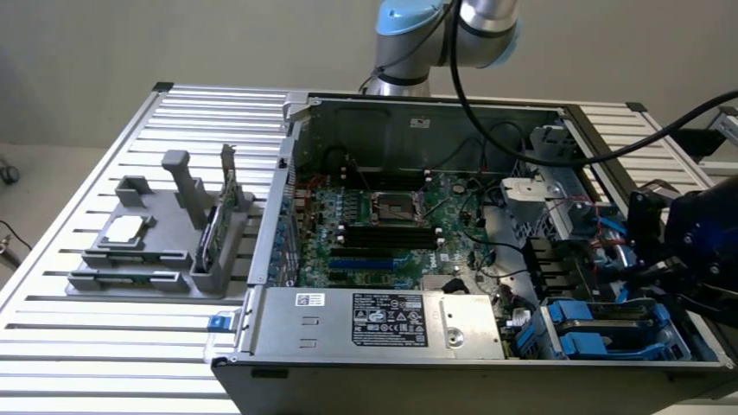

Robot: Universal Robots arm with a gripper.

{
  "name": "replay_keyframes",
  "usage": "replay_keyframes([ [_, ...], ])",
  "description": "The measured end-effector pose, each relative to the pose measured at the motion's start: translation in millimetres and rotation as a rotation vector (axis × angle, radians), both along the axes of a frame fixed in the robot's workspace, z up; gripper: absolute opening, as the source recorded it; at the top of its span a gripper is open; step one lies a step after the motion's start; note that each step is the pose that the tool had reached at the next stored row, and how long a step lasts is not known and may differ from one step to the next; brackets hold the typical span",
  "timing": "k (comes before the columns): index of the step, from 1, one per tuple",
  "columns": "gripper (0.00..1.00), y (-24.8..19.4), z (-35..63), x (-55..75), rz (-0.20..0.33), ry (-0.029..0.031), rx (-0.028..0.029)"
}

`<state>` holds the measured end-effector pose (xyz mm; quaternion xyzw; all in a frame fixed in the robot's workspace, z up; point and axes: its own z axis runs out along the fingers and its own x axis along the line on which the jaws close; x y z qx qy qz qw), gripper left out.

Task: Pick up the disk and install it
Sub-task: 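Insert the first disk wire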

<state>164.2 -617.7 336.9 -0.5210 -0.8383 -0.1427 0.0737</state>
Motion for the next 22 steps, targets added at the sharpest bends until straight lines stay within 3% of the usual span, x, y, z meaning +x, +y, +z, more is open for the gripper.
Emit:
replay_keyframes([
  [7,0.16,-0.5,0.7,-2.4,-0.006,0.0221,0.0025],
  [11,0.16,-0.6,0.8,-2.4,-0.015,0.0297,0.0018],
  [18,0.16,-0.7,0.8,-2.4,-0.032,0.0391,-0.0095],
  [22,0.16,-0.8,0.7,-2.5,-0.039,0.0486,-0.0175],
])
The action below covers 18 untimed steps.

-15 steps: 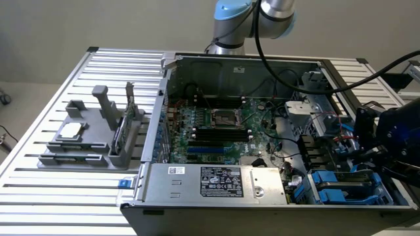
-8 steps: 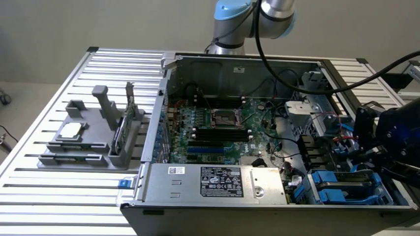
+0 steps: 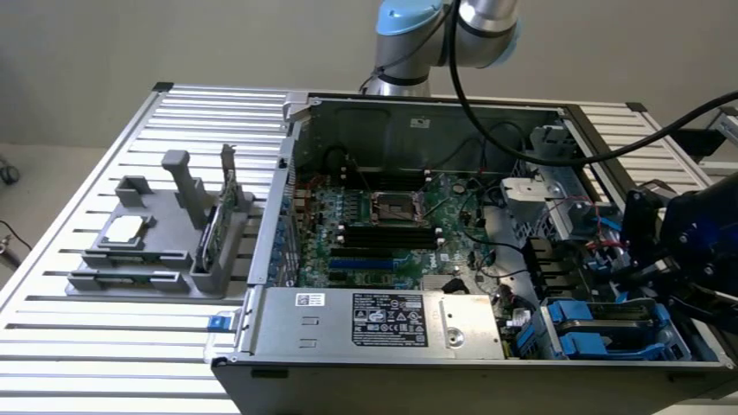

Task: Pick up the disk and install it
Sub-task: 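Insert the first disk wire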

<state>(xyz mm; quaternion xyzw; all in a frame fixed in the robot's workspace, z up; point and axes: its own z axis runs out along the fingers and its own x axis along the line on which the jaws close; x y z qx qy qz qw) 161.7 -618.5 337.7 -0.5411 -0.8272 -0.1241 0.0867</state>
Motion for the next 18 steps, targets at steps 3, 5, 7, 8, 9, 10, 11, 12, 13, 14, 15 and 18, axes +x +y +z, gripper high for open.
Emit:
replay_keyframes([
  [3,0.16,-0.3,0.1,-0.1,-0.004,0.0059,-0.0056],
  [5,0.16,-0.6,0.1,-0.1,-0.007,0.0094,-0.0086],
  [7,0.16,-1.3,1.0,-0.1,-0.010,0.0115,-0.0098],
  [8,0.16,-1.8,2.5,-0.1,-0.011,0.0119,-0.0098],
  [9,0.16,-2.2,5.4,-0.1,-0.012,0.0120,-0.0098],
  [10,0.16,-2.8,8.3,-0.3,-0.012,0.0120,-0.0096],
  [11,0.16,-3.6,10.5,-0.4,-0.013,0.0121,-0.0095],
  [12,0.16,-4.5,12.4,-0.6,-0.014,0.0121,-0.0096],
  [13,0.16,-5.3,13.8,-0.6,-0.015,0.0123,-0.0098],
  [14,0.16,-5.9,14.6,-0.7,-0.016,0.0129,-0.0097],
  [15,0.16,-6.4,15.0,-0.7,-0.017,0.0139,-0.0103],
  [18,0.16,-6.6,15.0,-0.9,-0.023,0.0165,-0.0209],
])
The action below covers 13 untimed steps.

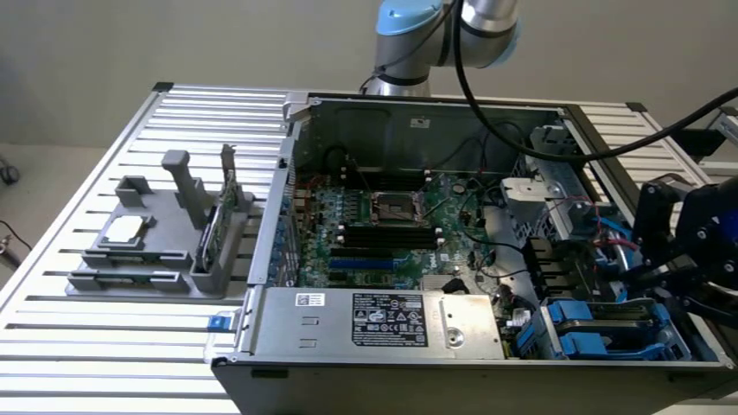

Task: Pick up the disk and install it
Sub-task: 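Insert the first disk wire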

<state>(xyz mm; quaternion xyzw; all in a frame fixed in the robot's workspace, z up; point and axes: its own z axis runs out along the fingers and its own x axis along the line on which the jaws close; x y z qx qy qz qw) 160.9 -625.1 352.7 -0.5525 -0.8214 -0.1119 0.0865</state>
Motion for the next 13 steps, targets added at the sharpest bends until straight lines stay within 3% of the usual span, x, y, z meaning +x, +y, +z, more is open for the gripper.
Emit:
replay_keyframes([
  [2,0.16,0.0,0.0,-0.1,-0.004,0.0016,-0.0142],
  [5,0.16,0.0,-0.1,-0.2,-0.008,0.0050,-0.0421],
  [7,0.16,0.0,0.0,-0.2,-0.012,0.0083,-0.0577],
  [9,0.16,0.0,0.0,-0.2,-0.019,0.0116,-0.0677],
  [13,0.16,0.0,-0.1,-0.2,-0.041,0.0175,-0.0778],
])
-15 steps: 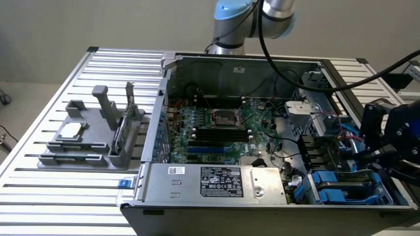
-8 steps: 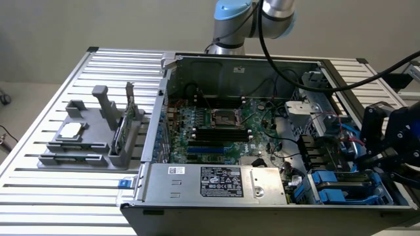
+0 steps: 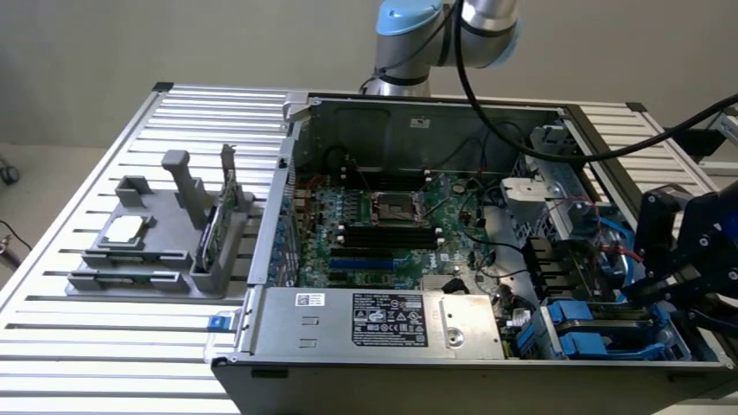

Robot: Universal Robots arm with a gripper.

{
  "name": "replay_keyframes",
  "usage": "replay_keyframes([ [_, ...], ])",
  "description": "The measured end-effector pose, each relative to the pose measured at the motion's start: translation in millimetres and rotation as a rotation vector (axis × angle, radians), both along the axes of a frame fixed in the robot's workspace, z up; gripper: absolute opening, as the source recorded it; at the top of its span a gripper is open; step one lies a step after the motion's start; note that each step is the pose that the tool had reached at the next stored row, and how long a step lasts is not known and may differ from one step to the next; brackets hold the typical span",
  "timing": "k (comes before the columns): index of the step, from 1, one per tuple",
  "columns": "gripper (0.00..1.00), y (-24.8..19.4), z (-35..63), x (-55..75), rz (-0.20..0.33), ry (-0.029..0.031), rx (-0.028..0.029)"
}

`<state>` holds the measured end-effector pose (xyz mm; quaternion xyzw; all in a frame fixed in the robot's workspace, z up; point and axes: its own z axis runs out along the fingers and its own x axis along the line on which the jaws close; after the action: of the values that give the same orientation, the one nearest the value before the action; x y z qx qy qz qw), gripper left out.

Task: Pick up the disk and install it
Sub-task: 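Insert the first disk wire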

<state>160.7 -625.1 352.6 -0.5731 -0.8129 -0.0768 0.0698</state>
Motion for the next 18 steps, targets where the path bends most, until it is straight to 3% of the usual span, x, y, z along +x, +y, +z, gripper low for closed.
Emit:
replay_keyframes([
  [11,0.16,0.0,-5.7,-0.4,-0.153,0.0002,-0.0018],
  [18,0.16,-0.1,-9.5,-3.1,-0.170,0.0001,-0.0044],
])
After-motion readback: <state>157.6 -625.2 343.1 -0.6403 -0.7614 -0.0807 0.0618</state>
